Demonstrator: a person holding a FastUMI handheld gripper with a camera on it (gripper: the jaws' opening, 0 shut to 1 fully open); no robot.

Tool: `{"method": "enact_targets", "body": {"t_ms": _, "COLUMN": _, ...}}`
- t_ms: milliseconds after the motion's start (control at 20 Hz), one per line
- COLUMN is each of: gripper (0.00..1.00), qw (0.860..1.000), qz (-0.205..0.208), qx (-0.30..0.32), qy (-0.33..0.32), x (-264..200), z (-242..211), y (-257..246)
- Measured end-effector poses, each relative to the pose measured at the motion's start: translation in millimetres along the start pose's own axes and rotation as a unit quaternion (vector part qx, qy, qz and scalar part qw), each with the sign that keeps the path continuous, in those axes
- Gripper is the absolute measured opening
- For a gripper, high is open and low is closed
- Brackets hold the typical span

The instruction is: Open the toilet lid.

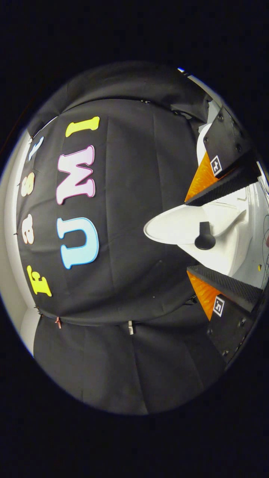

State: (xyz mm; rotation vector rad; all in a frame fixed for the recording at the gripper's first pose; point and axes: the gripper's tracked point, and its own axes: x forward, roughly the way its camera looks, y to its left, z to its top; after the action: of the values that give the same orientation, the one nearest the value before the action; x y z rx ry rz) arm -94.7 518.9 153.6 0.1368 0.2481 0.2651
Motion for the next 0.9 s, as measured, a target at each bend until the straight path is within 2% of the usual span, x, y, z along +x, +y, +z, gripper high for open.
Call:
{"method": "enact_targets", "body": {"t_ms": 350, "gripper": 0.99, "qw": 1.000, "qz": 0.005, "qx": 0.018, "qy": -0.014, "x": -7.5, "z": 25.4, "y": -56.1}}
{"method": "enact_targets", "body": {"t_ms": 650, "gripper": 0.99, "qw": 0.999, "qz": -0.013, "qx": -0.009, "qy": -0.032, "x": 4.2, "z": 19.2, "y": -132.8}}
{"method": "enact_targets", "body": {"t_ms": 900, "gripper": 0.99, "qw": 0.998, "qz": -0.036, "qx": -0.036, "qy": -0.024, "x": 17.2, "z": -6.4, "y": -210.3}}
